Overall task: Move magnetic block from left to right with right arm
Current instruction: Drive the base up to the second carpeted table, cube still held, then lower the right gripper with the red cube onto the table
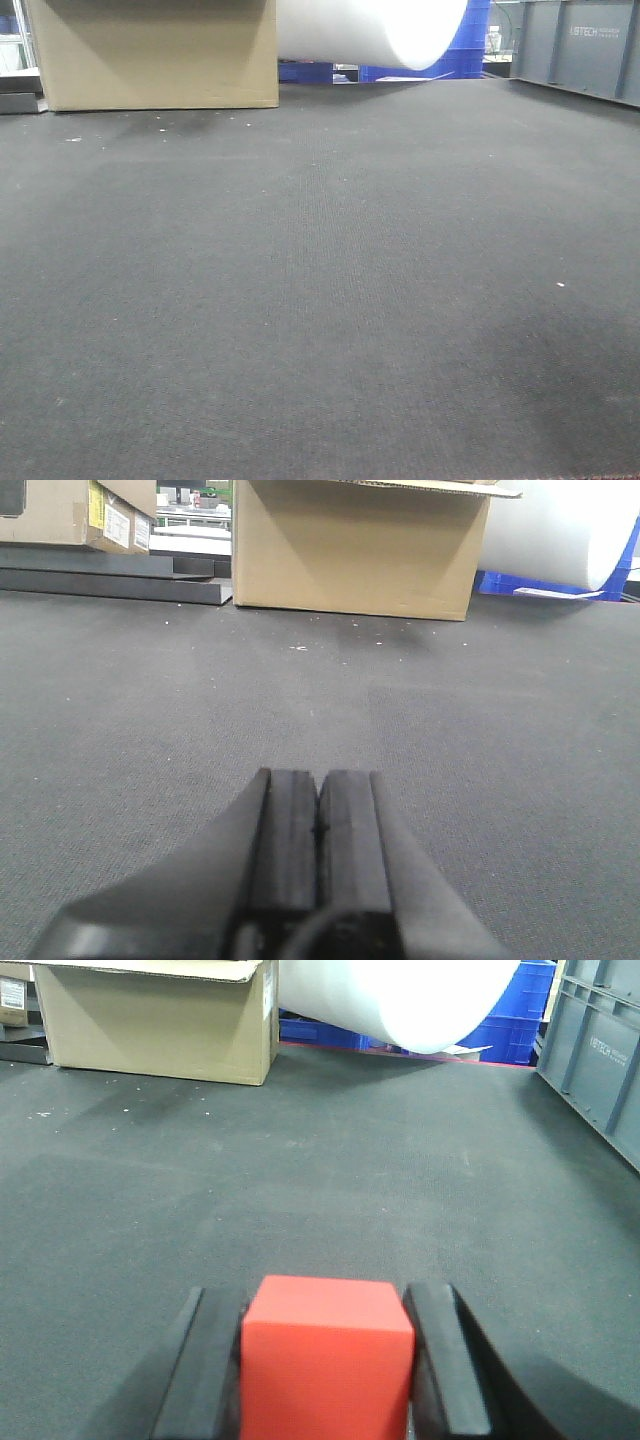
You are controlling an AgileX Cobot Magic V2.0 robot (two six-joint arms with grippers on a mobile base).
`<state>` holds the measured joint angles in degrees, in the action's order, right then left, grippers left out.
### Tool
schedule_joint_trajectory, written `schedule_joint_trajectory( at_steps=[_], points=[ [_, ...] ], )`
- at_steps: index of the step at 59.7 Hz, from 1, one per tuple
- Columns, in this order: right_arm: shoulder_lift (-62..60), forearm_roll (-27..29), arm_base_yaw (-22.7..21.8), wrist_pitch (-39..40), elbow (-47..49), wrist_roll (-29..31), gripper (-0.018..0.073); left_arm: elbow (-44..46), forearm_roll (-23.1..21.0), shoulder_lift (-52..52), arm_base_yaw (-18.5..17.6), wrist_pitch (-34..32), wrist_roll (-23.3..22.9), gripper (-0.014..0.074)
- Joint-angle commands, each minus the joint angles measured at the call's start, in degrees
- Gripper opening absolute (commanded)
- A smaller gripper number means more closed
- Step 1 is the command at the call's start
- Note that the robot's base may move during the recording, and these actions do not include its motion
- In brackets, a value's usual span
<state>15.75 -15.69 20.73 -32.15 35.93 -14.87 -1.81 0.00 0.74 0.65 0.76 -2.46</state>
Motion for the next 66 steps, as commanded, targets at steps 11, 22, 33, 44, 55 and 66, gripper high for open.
schedule_joint_trajectory(
  at_steps=[11, 22, 33, 44, 55, 66],
  points=[
    [4.5, 3.3, -0.2, 5.1, 4.8, 1.6, 0.0139, -0.5, 0.0, 0.8, 0.1, -5.1, -0.2, -0.0116],
    [16.5, 12.2, 2.5, 4.7, 13.3, 14.9, 0.0139, -0.5, 0.0, 0.8, 0.1, -5.1, -0.2, -0.0116],
    [30.4, 17.0, 10.7, 1.5, 21.4, 20.6, 0.0139, -0.5, 0.0, 0.8, 0.1, -5.1, -0.2, -0.0116],
    [45.1, 17.0, 16.1, -3.0, 27.5, 20.6, 0.0139, -0.5, 0.0, 0.8, 0.1, -5.1, -0.2, -0.0116],
    [58.5, 17.5, 16.9, -4.5, 31.5, 20.5, 0.0139, -0.5, 0.0, 0.8, 0.1, -5.1, -0.2, -0.0116],
    [68.0, 18.0, 16.9, -4.1, 32.6, 20.5, 0.0139, -0.5, 0.0, 0.8, 0.1, -5.1, -0.2, -0.0116]
  ],
)
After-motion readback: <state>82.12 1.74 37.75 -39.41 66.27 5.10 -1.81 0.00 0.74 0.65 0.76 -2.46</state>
